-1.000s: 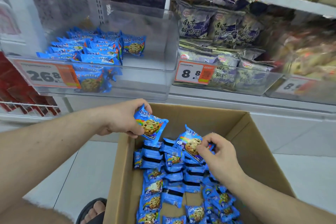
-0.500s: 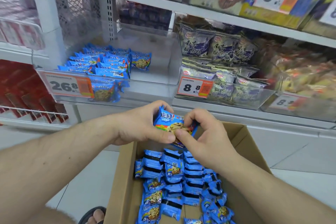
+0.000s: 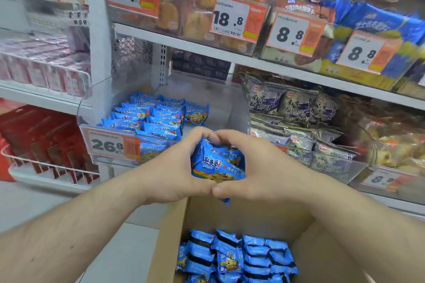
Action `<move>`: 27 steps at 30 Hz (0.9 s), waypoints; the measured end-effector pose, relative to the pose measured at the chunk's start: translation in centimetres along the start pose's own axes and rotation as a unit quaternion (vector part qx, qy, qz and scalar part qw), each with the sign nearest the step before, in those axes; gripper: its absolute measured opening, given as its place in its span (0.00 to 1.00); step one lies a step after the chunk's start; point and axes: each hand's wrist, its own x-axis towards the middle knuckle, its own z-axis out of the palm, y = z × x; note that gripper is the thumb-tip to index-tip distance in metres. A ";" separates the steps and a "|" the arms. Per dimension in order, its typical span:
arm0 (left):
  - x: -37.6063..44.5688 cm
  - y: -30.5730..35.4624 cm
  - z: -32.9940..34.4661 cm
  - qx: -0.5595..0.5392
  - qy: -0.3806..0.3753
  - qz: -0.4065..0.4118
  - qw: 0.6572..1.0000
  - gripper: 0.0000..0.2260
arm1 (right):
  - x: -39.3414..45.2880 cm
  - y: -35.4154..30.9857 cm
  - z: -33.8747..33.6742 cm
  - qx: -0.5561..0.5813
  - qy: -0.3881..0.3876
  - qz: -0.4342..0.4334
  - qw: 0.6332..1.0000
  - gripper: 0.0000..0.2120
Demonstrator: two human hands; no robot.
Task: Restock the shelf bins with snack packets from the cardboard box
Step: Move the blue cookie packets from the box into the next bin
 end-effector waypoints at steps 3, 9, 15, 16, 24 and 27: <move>-0.1 0.3 -1.0 0.041 0.065 0.025 0.997 0.36 | 1.8 -1.1 -0.7 -0.042 -0.009 -0.010 0.999 0.36; 0.6 -1.2 -4.6 0.283 0.243 0.025 0.928 0.31 | 7.3 -1.4 -3.6 -0.115 0.046 0.011 0.992 0.24; 1.7 -2.6 -5.5 0.493 0.245 -0.091 0.830 0.18 | 16.1 1.7 -0.7 -0.224 0.036 0.121 0.966 0.21; 1.9 -2.7 -5.3 0.512 0.247 -0.105 0.816 0.19 | 17.3 2.4 0.2 -0.243 0.026 0.138 0.960 0.19; 2.1 -4.1 -5.0 0.562 0.260 -0.097 0.779 0.18 | 21.4 7.3 5.2 -0.209 -0.001 0.216 0.954 0.21; 2.3 -4.2 -4.9 0.565 0.269 -0.099 0.774 0.16 | 22.4 7.9 6.8 -0.171 0.025 0.199 0.965 0.22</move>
